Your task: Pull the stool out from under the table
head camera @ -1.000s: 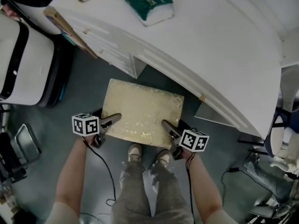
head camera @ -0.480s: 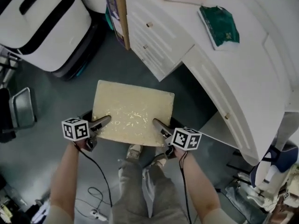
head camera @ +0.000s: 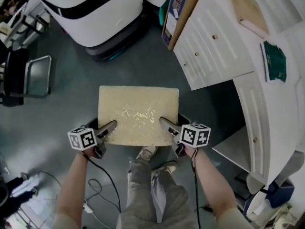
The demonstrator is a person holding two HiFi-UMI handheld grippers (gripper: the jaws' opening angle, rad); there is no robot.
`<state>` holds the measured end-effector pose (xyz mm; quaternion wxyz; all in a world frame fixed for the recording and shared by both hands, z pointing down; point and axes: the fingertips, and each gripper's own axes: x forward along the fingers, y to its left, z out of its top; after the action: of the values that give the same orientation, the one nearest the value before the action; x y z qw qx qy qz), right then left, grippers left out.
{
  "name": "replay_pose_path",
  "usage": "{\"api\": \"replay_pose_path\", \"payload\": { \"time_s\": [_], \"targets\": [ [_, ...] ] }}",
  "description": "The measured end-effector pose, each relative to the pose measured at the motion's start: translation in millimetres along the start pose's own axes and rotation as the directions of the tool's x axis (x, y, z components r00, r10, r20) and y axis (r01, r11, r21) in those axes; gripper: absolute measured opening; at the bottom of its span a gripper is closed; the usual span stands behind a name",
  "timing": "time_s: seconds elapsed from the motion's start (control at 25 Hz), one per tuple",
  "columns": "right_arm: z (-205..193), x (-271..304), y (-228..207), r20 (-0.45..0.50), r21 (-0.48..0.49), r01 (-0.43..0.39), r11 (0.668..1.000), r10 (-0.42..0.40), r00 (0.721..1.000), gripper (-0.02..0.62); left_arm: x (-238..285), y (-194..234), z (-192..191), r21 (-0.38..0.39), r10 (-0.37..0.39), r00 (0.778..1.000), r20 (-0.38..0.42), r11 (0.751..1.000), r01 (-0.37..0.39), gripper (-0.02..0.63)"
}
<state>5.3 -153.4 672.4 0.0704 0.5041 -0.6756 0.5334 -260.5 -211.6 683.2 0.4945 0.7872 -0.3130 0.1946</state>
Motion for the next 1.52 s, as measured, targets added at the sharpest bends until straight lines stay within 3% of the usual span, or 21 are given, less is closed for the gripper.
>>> {"api": "replay_pose_path", "payload": {
  "time_s": [0.4,0.72,1.08,1.52],
  "targets": [
    [-29.7,88.4,54.4,-0.171,-0.107,-0.097,0.990,0.078,0.982,0.431,-64.7,81.6,-34.0,-0.141,0.116,0.985,0.126,0.985,-0.098,0.485],
    [-63.4,140.9,68.6,-0.275,-0.149,-0.163,0.975,0.117,0.954,0.431,-88.7,127.9,-72.6,-0.220,0.199,0.962,0.187,0.963,-0.156,0.485],
    [-91.0,174.9,75.4,-0.344,-0.219,-0.224,0.950,0.139,0.929,0.433,-101.1,154.3,-118.2,-0.307,0.273,0.925,0.265,0.933,-0.187,0.485],
    [-123.1,185.9,82.6,-0.374,-0.282,-0.229,0.932,0.113,0.921,0.433,-107.1,170.7,-165.7,-0.358,0.296,0.913,0.282,0.915,-0.186,0.486]
  ]
}}
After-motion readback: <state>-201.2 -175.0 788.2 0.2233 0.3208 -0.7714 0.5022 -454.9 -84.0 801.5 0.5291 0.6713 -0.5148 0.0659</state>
